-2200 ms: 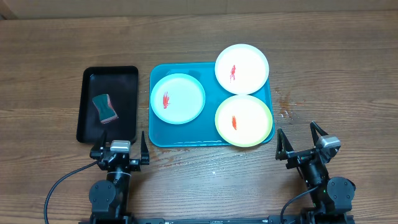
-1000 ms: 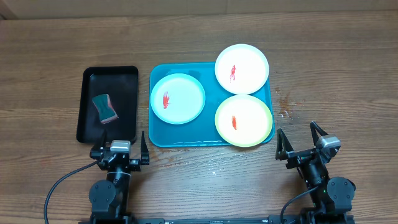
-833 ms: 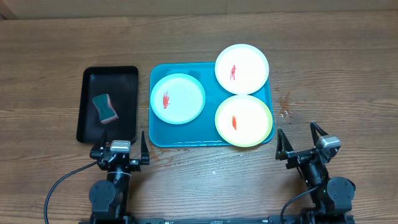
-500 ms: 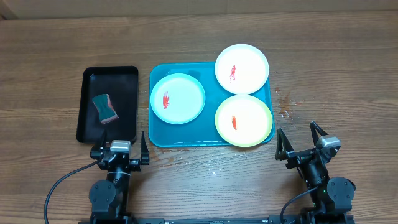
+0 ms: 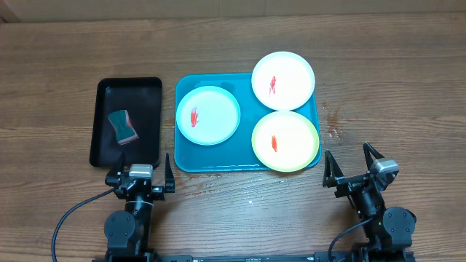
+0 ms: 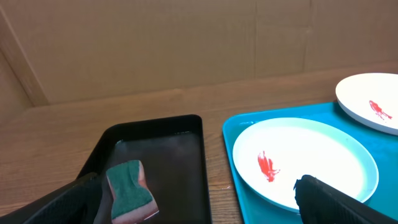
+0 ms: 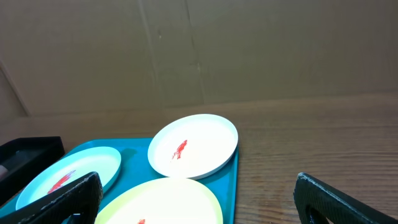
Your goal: Clean dirty plates on tray and stack at the side
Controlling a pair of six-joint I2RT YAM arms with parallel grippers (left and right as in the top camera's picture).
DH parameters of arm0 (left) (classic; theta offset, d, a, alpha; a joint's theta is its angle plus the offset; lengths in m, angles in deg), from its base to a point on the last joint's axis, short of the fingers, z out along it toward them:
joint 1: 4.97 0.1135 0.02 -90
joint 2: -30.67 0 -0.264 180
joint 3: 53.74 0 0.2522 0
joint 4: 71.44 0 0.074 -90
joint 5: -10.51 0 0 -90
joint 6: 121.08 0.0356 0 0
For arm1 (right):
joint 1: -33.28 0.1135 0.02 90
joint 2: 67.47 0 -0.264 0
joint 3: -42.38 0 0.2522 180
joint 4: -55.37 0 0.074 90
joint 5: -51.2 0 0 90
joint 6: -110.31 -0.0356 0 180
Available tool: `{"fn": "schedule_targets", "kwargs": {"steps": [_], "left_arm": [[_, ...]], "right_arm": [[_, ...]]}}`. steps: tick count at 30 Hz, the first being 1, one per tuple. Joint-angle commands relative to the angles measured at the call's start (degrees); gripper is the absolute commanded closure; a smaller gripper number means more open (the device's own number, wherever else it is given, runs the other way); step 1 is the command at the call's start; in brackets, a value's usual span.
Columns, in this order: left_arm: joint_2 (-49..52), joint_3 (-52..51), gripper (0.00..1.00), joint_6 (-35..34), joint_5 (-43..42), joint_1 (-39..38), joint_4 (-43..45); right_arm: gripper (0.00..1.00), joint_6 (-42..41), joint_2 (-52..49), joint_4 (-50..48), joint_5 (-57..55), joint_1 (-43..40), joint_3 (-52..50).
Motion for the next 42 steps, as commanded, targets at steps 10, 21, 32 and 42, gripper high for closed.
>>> {"fn": "schedule_targets", "kwargs": {"steps": [10,21,32,42], "left_arm": [[-0.6,-0.2,0.00,0.8,-1.3,-0.4,0.1],[-0.6,4.5,0.00,-3.9,-5.4,-0.4,1.2],[3.0,22.3,0.00,-3.9,-5.2,-0.4,-11.9],[19.0,41.5,0.00,-3.9,-5.2,-0.4,-22.7]], "right_arm": [[0.00,0.1,0.6,-0.5,0.4,-0.1,-0.6],[0.00,0.0,0.6,-1.1,0.3,-0.2,1.3],[0.00,0.1,-0.4,-0.3,1.4,-0.2,11.9],[0.00,0.1,-10.9,4.3,2.1,-0.2,26.4]]}}
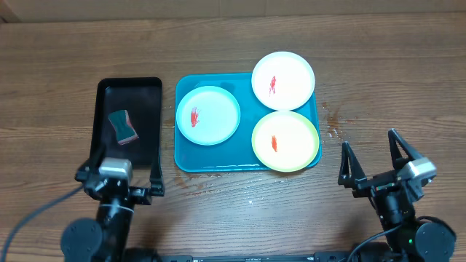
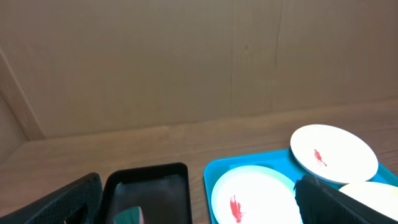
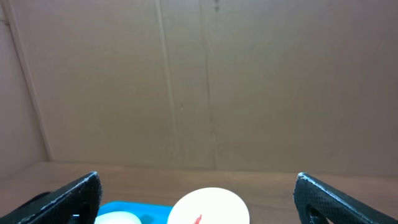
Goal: Clean dirty plates on tray and stack at the side
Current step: 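Move left gripper to the sponge and right gripper to the white plate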
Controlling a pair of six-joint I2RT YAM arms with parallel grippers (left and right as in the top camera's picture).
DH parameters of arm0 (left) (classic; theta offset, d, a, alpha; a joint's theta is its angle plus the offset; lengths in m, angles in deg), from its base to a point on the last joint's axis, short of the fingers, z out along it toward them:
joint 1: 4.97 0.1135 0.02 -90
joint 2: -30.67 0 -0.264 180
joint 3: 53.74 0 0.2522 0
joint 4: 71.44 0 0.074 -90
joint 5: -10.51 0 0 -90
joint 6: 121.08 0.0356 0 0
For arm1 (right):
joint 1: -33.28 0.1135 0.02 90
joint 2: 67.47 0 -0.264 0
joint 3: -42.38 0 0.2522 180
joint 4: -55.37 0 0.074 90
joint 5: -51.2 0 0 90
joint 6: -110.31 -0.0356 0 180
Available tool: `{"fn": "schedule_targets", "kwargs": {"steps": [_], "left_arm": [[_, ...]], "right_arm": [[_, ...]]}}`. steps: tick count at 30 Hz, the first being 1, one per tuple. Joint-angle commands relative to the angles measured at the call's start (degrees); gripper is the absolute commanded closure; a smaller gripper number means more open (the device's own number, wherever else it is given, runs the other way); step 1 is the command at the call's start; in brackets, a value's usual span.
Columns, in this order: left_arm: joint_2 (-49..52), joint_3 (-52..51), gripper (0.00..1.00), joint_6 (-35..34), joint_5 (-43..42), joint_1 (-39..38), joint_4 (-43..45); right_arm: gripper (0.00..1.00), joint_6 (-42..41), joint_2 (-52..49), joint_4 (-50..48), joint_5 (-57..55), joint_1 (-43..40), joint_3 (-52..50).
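Note:
Three dirty plates, each with a red smear, sit on the blue tray point(image 1: 211, 159): a light blue plate point(image 1: 208, 115) at left, a white plate point(image 1: 283, 80) at the back right, overhanging the rim, and a green plate point(image 1: 285, 140) at the front right. A green and pink sponge point(image 1: 123, 126) lies in the black tray point(image 1: 149, 102). My left gripper point(image 1: 120, 176) hovers open at the black tray's near end. My right gripper point(image 1: 371, 164) is open, to the right of and nearer than the blue tray. The left wrist view shows the light blue plate point(image 2: 255, 196) and white plate point(image 2: 334, 152); the right wrist view shows the white plate point(image 3: 209, 206).
Bare wooden table surrounds both trays, with a few wet spots point(image 1: 333, 124) right of the blue tray. A cardboard wall point(image 3: 205, 81) stands behind the table. Cables run from both arm bases along the near edge.
Both grippers have lifted and tilted up, so the wrist views show more wall and less table. The left one has shifted left over the black tray's near end, the right one to the right. Both stay open.

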Motion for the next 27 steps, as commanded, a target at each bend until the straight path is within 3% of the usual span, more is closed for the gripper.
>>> {"fn": "schedule_targets", "kwargs": {"steps": [1,20,27], "left_arm": [[6.0,7.8,0.00,-0.8,-0.5,-0.4,-2.6],[45.4,51.4,0.00,-1.0,-6.6,-0.4,-43.6],[58.3,65.7,0.00,-3.2,-17.6,-0.4,-55.7]], "right_arm": [[0.00,0.1,-4.3,2.3,0.7,-0.2,6.1],[0.00,0.1,-37.3,27.9,17.0,-0.2,38.5],[0.00,0.2,-50.6,44.2,18.1,-0.2,51.9]]}}
